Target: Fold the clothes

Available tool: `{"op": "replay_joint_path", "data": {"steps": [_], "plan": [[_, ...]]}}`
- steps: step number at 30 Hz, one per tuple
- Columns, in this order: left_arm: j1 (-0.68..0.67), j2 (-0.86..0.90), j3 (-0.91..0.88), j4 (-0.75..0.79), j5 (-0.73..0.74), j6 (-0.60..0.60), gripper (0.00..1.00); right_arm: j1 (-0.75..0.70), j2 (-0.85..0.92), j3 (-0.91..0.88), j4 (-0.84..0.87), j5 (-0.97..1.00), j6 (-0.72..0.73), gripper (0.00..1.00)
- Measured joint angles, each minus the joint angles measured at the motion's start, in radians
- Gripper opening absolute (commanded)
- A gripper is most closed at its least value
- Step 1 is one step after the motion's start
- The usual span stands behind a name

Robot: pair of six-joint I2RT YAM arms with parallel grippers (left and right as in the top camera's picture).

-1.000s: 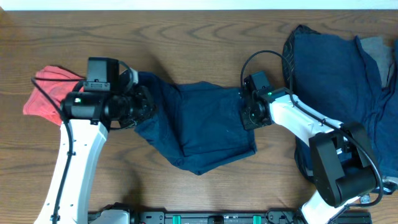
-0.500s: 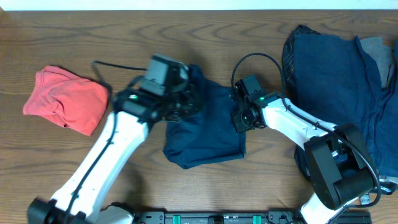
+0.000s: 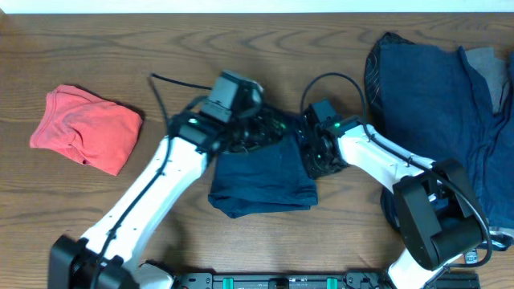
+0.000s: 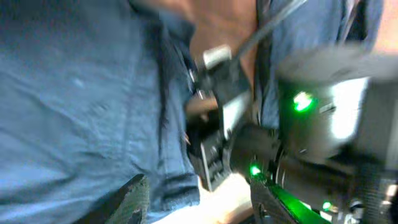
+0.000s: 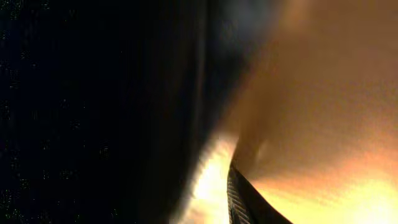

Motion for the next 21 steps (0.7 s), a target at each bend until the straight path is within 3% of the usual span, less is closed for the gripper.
{"op": "replay_joint_path", "data": {"steps": [7, 13, 21], "plan": [[0.135, -0.042, 0.0, 0.006, -0.194, 0.051, 0.6, -0.122, -0.087, 0.199, -0.169, 0.105, 0.028, 0.31], [0.148, 0.048, 0.0, 0.02, -0.333, 0.108, 0.61, -0.132, -0.27, 0.311, -0.161, -0.091, -0.037, 0.31], [0.148, 0.261, 0.001, 0.176, -0.363, 0.142, 0.61, -0.007, -0.234, 0.215, -0.193, -0.294, -0.061, 0.31]]}}
